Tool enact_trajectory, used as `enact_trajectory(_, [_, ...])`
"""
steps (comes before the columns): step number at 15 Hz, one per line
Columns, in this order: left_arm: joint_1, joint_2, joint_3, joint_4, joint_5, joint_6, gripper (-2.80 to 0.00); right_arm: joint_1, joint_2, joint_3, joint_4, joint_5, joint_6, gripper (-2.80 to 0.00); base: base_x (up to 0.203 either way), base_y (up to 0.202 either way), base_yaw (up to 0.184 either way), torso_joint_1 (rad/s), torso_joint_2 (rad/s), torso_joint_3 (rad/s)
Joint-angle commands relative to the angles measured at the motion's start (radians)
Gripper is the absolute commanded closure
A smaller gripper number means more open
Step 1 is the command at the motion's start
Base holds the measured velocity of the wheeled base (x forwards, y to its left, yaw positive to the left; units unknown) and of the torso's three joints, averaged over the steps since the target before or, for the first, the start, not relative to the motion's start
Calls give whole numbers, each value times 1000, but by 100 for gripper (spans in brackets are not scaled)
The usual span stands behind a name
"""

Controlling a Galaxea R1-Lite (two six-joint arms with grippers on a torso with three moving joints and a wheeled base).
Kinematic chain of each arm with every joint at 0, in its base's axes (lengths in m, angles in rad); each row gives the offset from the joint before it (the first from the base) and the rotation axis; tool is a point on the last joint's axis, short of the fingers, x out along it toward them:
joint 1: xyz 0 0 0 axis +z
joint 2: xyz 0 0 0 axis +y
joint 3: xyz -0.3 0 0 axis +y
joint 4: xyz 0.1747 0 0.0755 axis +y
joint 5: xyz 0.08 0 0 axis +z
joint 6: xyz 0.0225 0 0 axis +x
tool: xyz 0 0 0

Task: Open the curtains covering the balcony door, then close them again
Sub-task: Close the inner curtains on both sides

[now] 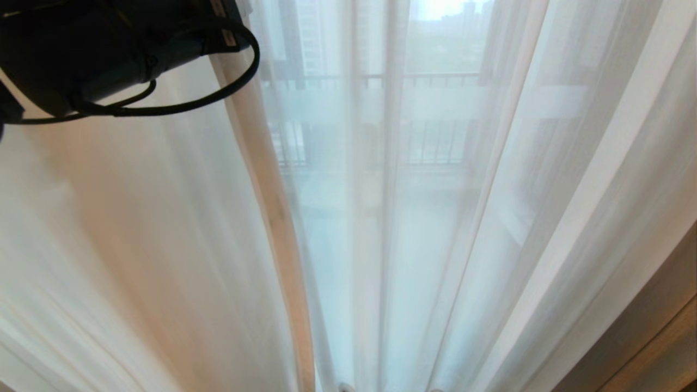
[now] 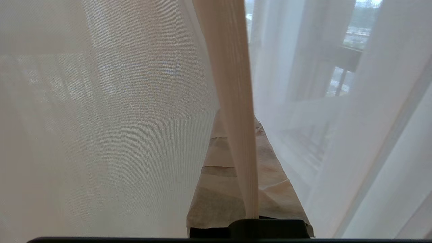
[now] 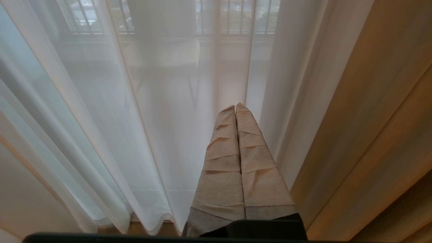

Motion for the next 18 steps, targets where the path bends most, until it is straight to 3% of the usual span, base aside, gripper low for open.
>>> enact_trajectory(1, [20,6,0,1,69,0,0,0,2,0,0,0,-1,0,0,0,0,0,0,0])
enact_trajectory(6, [122,-51,4,2,163,2,0,0,2,0,0,0,-1,0,0,0,0,0,0,0])
enact_trajectory(9, [224,-88,8,3,196,2,0,0,2,0,0,0,-1,0,0,0,0,0,0,0])
enact_trajectory(14, [451,-158,73,4,197,-1,0,0,2,0,0,1,-1,0,0,0,0,0,0,0])
enact_trajectory(18, [527,-185,134,4,196,-1,0,0,2,0,0,0,-1,0,0,0,0,0,0,0])
